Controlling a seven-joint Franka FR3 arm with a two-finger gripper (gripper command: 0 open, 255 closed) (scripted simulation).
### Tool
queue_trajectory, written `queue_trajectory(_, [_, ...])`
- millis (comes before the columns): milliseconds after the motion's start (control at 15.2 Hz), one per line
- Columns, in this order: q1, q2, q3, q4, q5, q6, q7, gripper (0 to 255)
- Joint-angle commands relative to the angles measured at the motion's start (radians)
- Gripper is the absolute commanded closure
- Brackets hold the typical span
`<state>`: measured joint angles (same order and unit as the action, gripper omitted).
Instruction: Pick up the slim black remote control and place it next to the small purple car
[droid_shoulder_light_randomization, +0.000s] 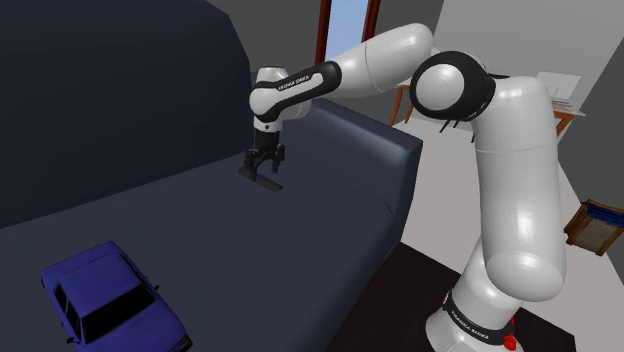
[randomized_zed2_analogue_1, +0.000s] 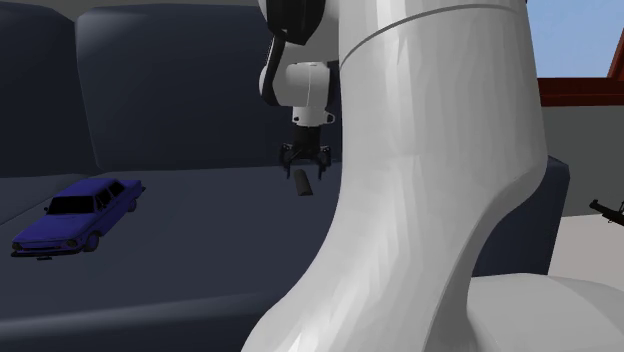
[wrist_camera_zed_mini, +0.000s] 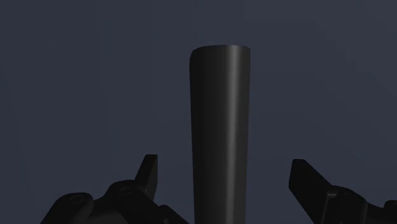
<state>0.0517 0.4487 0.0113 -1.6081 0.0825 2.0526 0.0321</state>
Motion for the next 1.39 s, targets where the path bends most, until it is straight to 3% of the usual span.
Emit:
queue_trajectory(0, [0.001, 0.007, 0.001, -0.019, 0.001, 0.026, 0.0, 0])
queue_trajectory(528, [0.001, 0.01, 0.001, -0.022, 0.001, 0.032, -0.001, 0])
queue_trajectory(594, [0.001, 0.01, 0.001, -0.022, 0.001, 0.032, -0.001, 255])
queue_trajectory(1320, [0.001, -0.001, 0.001, -0.01, 0.0, 0.01, 0.001, 255])
